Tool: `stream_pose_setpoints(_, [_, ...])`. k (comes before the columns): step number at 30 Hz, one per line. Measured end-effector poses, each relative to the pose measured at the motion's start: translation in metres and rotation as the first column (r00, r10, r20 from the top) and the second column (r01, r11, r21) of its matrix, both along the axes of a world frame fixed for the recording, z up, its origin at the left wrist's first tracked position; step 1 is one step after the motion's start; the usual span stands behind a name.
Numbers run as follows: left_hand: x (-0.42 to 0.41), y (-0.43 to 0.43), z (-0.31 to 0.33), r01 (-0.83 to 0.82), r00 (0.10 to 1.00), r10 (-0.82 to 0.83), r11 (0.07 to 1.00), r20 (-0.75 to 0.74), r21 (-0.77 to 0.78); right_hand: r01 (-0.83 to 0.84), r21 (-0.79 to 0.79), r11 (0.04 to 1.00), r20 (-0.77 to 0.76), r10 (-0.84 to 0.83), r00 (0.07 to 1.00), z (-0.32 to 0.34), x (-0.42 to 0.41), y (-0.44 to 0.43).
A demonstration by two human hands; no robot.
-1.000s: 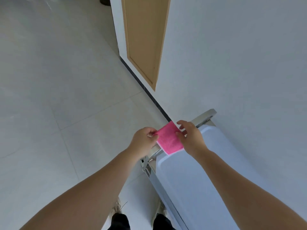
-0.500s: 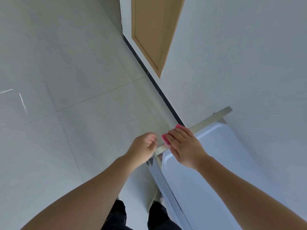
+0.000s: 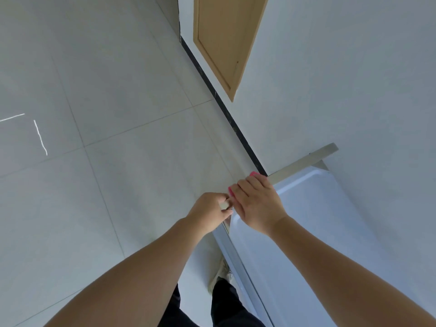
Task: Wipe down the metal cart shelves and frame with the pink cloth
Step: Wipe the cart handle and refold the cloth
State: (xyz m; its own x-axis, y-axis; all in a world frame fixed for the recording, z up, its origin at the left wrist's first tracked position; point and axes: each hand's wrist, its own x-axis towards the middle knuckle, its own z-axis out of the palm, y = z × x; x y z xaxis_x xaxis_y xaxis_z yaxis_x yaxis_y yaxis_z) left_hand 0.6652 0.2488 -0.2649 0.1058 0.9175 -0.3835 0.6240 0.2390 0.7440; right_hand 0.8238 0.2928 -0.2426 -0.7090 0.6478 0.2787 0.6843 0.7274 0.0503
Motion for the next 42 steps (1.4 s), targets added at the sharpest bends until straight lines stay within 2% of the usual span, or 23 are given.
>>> stream_pose_setpoints(4, [-0.001, 0.000, -0.003, 0.012, 1.000, -0.012, 0.998, -0.004, -0.054, 0.083, -0.095, 0.992, -0.124, -0.095, 0.988, 0.009, 0.033, 0.028])
stream_pose_setpoints(8, [-0.001, 0.001, 0.002, 0.024, 0.999, -0.024, 1.000, -0.028, -0.021, 0.143, -0.160, 0.977, -0.199, -0.173, 0.965, 0.012, 0.058, 0.052])
stream_pose_setpoints(13, [0.002, 0.007, 0.008, 0.085, 0.984, -0.096, 0.993, -0.149, -0.084, 0.159, -0.162, 0.974, -0.235, -0.194, 0.952, 0.007, 0.063, 0.055])
stream_pose_setpoints(15, [0.007, 0.013, 0.017, 0.113, 0.974, -0.122, 0.992, -0.193, -0.056, 0.169, -0.156, 0.973, -0.253, -0.204, 0.946, 0.006, 0.060, 0.053])
stream_pose_setpoints(19, [0.026, 0.032, 0.044, 0.133, 0.974, -0.120, 0.989, -0.190, 0.059, 0.171, -0.130, 0.977, -0.260, -0.200, 0.944, 0.003, 0.059, 0.051])
stream_pose_setpoints(23, [0.048, 0.049, 0.058, 0.190, 0.954, -0.167, 0.979, -0.248, 0.071, 0.185, -0.162, 0.969, -0.247, -0.221, 0.943, 0.001, 0.061, 0.051])
stream_pose_setpoints(30, [0.049, 0.050, 0.054, 0.172, 0.953, -0.149, 0.983, -0.263, 0.067, 0.073, -0.114, 0.991, -0.255, -0.100, 0.962, 0.000, 0.082, 0.067])
stream_pose_setpoints(37, [0.052, 0.050, 0.057, 0.101, 0.972, -0.096, 0.995, -0.215, 0.012, 0.082, -0.104, 0.991, -0.342, -0.113, 0.933, 0.003, 0.118, 0.098])
stream_pose_setpoints(42, [0.054, 0.049, 0.057, 0.060, 0.976, -0.063, 0.998, -0.207, -0.020, 0.176, -0.148, 0.973, -0.392, -0.221, 0.893, -0.002, 0.148, 0.127])
